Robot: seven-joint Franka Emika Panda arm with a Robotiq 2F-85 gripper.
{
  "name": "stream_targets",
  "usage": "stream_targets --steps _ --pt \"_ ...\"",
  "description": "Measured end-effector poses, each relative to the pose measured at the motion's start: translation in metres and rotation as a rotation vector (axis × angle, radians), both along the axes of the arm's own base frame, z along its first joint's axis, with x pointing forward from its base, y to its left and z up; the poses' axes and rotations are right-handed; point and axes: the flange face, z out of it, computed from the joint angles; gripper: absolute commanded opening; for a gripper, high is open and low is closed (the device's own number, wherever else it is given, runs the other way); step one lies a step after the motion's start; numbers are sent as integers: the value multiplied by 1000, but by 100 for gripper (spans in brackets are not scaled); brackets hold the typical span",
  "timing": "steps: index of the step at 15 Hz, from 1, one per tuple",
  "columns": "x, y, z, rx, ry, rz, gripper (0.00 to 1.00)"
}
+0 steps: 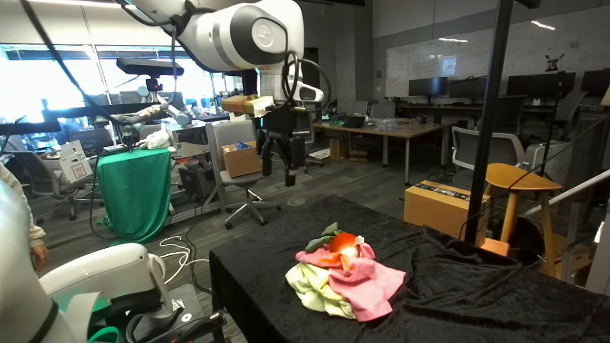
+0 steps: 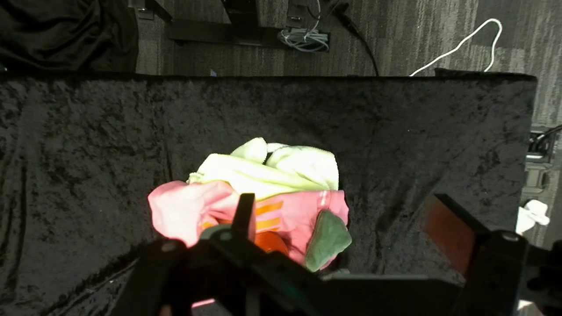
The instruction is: Pick up the clothes, rope and plush toy on the table and put them in the one place
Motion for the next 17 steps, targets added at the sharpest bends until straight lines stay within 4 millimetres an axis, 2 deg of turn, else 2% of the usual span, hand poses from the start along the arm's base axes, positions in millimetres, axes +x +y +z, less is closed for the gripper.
stream_targets --steps 4,9,14,17 --pt "-35 -10 23 8 -66 -5 100" --pt "-68 -24 30 22 -165 -16 100" --pt "-79 -46 15 56 -343 -72 100" --pt "-72 -56 20 69 -407 -105 100"
